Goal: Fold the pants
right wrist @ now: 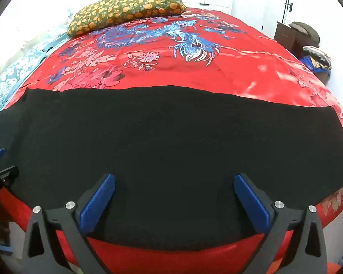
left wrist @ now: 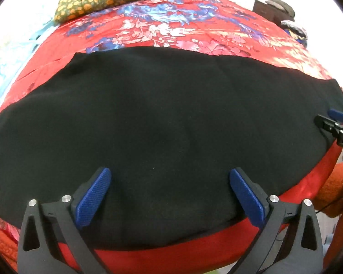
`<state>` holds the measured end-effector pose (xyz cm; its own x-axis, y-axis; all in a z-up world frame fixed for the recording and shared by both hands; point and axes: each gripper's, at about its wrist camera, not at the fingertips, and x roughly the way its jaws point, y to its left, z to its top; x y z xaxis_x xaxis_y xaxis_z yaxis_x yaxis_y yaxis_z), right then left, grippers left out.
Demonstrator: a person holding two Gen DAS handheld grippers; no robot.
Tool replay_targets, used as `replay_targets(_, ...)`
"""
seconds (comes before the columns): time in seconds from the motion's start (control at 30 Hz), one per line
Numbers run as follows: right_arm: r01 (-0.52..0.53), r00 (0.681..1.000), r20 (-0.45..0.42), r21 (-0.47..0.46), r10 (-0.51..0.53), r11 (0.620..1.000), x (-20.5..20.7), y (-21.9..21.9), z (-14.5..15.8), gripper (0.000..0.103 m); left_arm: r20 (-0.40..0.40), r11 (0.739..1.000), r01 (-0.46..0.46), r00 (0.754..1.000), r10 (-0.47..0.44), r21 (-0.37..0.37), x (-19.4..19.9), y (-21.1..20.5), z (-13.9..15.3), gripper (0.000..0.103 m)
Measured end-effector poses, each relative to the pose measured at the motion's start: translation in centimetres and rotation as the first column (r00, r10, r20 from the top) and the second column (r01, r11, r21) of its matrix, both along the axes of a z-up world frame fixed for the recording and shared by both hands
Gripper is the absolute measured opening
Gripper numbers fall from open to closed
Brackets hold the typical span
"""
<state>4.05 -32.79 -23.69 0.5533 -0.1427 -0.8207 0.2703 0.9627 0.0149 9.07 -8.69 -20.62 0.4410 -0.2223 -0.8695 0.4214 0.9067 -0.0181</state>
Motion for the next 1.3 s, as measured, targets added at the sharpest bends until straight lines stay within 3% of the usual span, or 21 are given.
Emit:
replay_targets(0.37,0.025,1.000,0.004,0.029,-0.025,0.999,-0.3,-0.2,0.0,0.103,0.018,1.000,0.006,1.000,-0.006,0.002,0.1,-0.5,-0.1,0.103)
replay_targets(0.47,-0.043,0.997,-0.062,0.084,0.048,0.996,0.5,-1.3,0.7,0.102,0.019,1.000,0.012,1.000,-0.012,0.004,0.1,-0.5,-0.1,0.102)
replay_targets(0.63,0.094,0.993,0.056,0.151,-0.103,0.984,-1.0,-10.7,5.8,0.100,0.019,1.000,0.012,1.000,-0.012,0.003,0.1,-0.5,-0.1,0.102)
replay_targets(0.77,0.171,0.985,0.011,0.063,-0.172,0.983,-2.5,-18.5,6.9,0.100,0.022,1.000,0.014,1.000,-0.014,0.004,0.2,-0.6,-0.1,0.103)
replay_targets(0.9,0.186,0.982,-0.034,0.060,-0.184,0.981,-4.4,-24.1,5.2,0.100,0.022,1.000,0.013,1.000,-0.013,0.005,0.2,-0.6,-0.1,0.103)
replay_targets(1.03,0.131,0.991,-0.018,0.255,-0.131,0.958,-5.6,-27.0,2.9,0.098,0.022,1.000,0.013,1.000,-0.014,0.004,0.2,-0.6,-0.1,0.103)
replay_targets(1.13,0.103,0.995,-0.022,0.305,-0.101,0.947,-5.6,-27.7,1.5,0.094,0.024,1.000,0.013,1.000,-0.013,0.004,0.2,-0.6,-0.1,0.103)
replay_targets(1.27,0.054,0.998,0.014,0.446,-0.067,0.893,-5.4,-28.4,0.7,0.076,0.031,1.000,0.008,0.999,-0.008,-0.001,0.2,-0.6,-0.1,0.103)
replay_targets(1.3,0.050,0.998,0.011,0.476,-0.063,0.878,-5.2,-28.3,0.5,0.076,0.032,1.000,0.006,0.999,-0.006,-0.002,0.2,-0.6,-0.1,0.103)
